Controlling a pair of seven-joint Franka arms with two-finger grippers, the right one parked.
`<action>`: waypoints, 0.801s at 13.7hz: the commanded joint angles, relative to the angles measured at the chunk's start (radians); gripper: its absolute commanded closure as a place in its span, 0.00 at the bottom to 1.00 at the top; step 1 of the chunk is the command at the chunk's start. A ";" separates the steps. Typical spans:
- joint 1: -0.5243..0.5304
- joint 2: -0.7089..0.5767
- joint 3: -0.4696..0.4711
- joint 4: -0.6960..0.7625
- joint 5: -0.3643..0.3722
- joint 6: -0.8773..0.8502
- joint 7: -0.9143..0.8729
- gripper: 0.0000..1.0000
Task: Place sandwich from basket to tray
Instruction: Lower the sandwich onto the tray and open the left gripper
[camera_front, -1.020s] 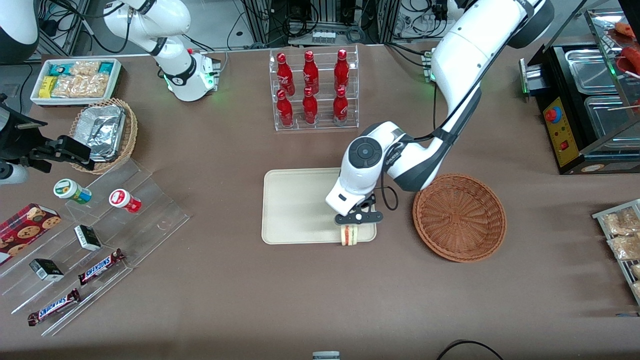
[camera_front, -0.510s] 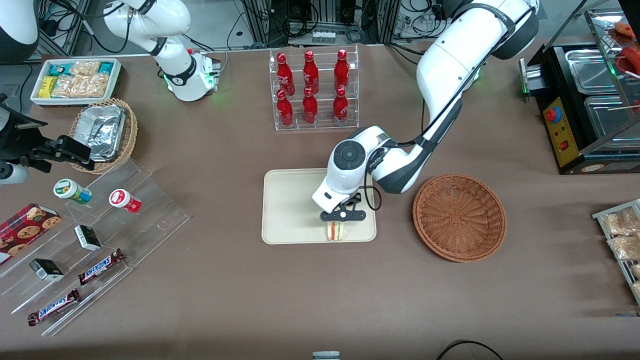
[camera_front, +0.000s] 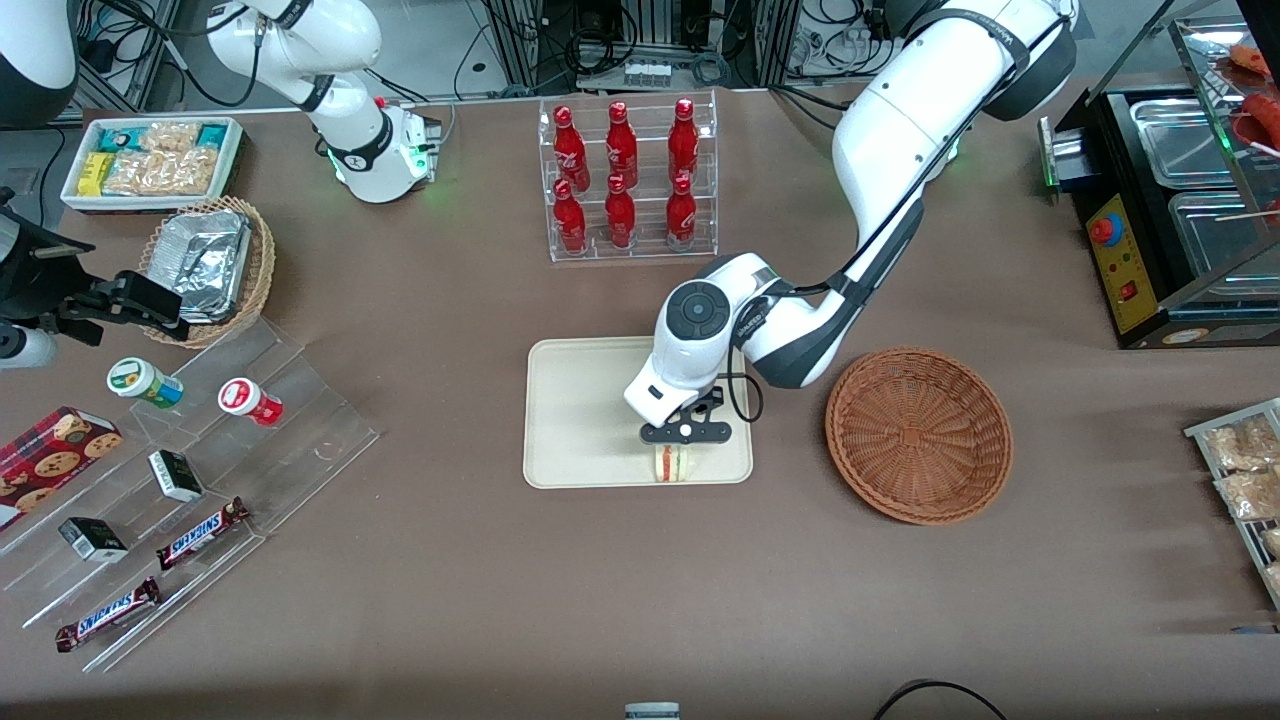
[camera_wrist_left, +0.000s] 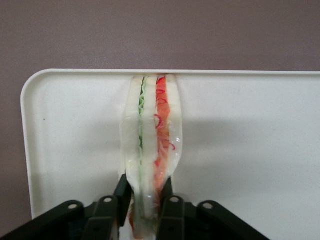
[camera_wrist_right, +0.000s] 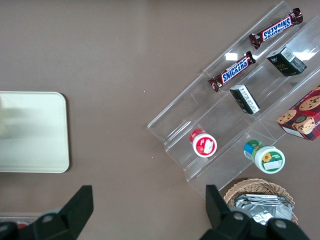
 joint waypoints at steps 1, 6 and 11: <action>-0.015 0.018 0.008 0.028 0.022 -0.004 -0.014 0.00; -0.010 0.006 0.007 0.029 0.008 -0.010 -0.028 0.00; -0.005 -0.017 0.008 0.090 0.019 -0.114 -0.053 0.00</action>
